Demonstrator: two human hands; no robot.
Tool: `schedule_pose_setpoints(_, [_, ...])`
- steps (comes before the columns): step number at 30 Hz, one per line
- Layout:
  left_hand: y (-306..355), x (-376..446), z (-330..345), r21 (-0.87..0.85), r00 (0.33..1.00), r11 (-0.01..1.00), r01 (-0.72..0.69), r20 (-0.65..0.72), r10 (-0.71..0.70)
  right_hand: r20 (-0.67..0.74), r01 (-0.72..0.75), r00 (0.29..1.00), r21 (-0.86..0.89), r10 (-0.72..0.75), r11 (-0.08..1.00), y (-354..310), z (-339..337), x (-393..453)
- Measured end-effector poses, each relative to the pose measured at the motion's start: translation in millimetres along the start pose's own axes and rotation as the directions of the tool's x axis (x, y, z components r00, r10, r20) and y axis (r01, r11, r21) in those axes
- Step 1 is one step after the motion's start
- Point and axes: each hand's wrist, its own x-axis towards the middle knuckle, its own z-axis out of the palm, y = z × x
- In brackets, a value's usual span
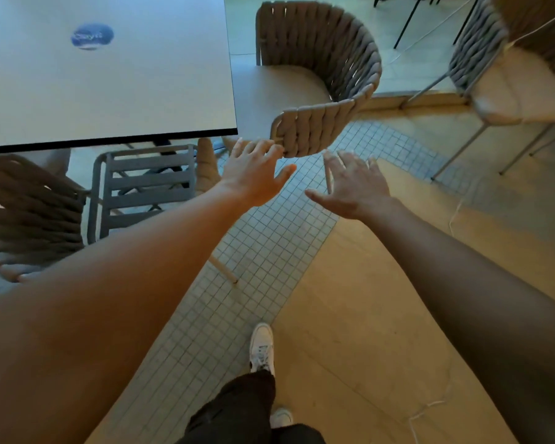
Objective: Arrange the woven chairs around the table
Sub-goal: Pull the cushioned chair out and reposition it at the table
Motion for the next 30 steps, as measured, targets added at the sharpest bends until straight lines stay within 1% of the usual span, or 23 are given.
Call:
schedule_pose_setpoints(4, [-3.6,47.1,-3.1,0.009,0.999,0.999,-0.035,0.003,0.035,-0.016,-0.018,1.0,-0.011,0.018,1.0,18.5,-7.3,41.2])
schedule_pose_setpoints(14, [12.6,142.9,5.8,0.007,0.999,1.0,-0.012,0.031,0.012,-0.024,-0.005,1.0,0.033,0.006,0.999,83.4,-18.7,125.5])
schedule_pose_setpoints(19, [38.5,193.3,18.1,-0.008,0.998,0.999,0.046,0.048,-0.046,-0.01,0.053,0.999,0.027,-0.053,0.998,132.8,-16.2,164.0])
schedule_pose_setpoints(27, [98.4,271.9,34.7,-0.026,0.964,0.965,0.26,0.057,-0.258,0.009,0.253,0.967,0.017,-0.254,0.967,229.6,-29.6,235.7])
schedule_pose_setpoints(30, [120.1,296.6,40.3,-0.036,0.952,0.952,0.304,0.05,-0.302,0.023,0.317,0.948,-0.02,-0.317,0.948,258.5,-33.8,262.2])
